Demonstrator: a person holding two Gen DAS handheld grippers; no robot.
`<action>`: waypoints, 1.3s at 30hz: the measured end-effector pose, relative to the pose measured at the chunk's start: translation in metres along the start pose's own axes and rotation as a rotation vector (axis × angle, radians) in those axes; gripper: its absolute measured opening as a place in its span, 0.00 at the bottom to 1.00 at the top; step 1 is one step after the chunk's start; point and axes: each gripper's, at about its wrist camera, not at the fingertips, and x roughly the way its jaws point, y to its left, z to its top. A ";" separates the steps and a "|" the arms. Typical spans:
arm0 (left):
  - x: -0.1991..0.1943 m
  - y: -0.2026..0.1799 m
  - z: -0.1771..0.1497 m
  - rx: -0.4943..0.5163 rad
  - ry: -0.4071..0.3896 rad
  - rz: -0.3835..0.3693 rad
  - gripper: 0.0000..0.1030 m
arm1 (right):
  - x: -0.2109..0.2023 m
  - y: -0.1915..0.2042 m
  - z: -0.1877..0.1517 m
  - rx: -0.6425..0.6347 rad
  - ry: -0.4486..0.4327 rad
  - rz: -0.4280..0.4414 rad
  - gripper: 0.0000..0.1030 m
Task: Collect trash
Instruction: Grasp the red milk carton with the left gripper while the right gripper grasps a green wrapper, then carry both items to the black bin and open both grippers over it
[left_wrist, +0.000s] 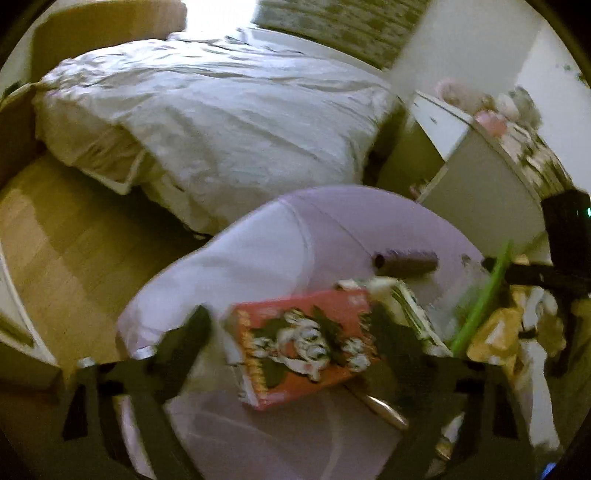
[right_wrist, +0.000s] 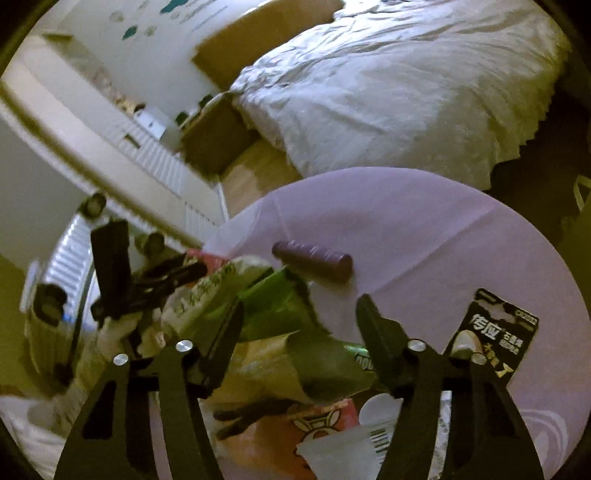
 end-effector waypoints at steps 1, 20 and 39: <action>0.001 -0.002 0.001 0.010 0.006 -0.008 0.67 | -0.002 0.002 -0.003 0.000 -0.008 0.000 0.44; -0.031 -0.047 -0.030 0.067 0.048 -0.188 0.39 | -0.070 0.055 -0.076 -0.143 -0.057 0.007 0.11; -0.083 -0.051 -0.022 -0.036 -0.163 -0.176 0.31 | -0.120 0.085 -0.078 -0.203 -0.235 -0.079 0.05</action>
